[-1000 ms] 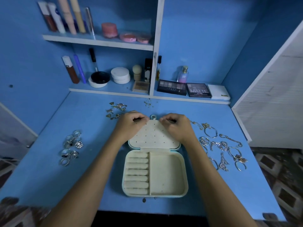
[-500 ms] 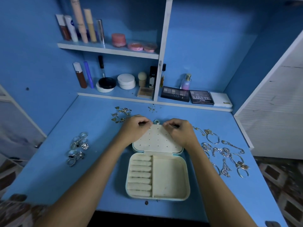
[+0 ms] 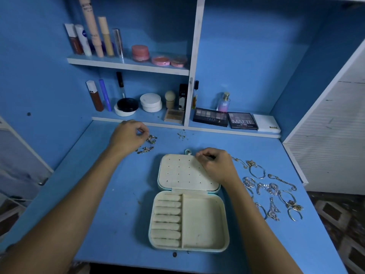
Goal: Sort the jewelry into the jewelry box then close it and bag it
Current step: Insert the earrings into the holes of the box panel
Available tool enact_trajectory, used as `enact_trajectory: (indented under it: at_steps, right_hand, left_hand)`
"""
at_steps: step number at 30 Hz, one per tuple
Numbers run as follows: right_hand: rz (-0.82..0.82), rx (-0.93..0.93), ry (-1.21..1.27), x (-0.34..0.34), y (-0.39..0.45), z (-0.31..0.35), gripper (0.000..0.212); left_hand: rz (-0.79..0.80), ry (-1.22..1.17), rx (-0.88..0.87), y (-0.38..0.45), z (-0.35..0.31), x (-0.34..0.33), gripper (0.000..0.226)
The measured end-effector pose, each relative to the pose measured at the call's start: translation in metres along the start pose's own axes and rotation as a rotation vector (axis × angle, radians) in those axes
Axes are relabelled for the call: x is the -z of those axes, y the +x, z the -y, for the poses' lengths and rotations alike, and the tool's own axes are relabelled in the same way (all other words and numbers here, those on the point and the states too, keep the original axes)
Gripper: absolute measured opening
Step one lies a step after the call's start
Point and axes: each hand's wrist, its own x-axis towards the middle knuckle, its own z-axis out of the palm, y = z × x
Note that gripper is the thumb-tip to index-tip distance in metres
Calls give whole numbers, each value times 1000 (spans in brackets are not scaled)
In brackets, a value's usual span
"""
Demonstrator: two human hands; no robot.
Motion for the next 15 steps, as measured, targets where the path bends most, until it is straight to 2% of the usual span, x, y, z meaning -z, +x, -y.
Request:
enact_trajectory:
  at_steps: [5, 15]
  right_hand:
    - [4, 10, -3, 1, -1, 2, 13]
    - [-2, 23, 2, 1, -1, 2, 19]
  left_hand:
    - [74, 41, 81, 2, 11, -2, 4]
    - [96, 54, 89, 2, 16, -7, 8]
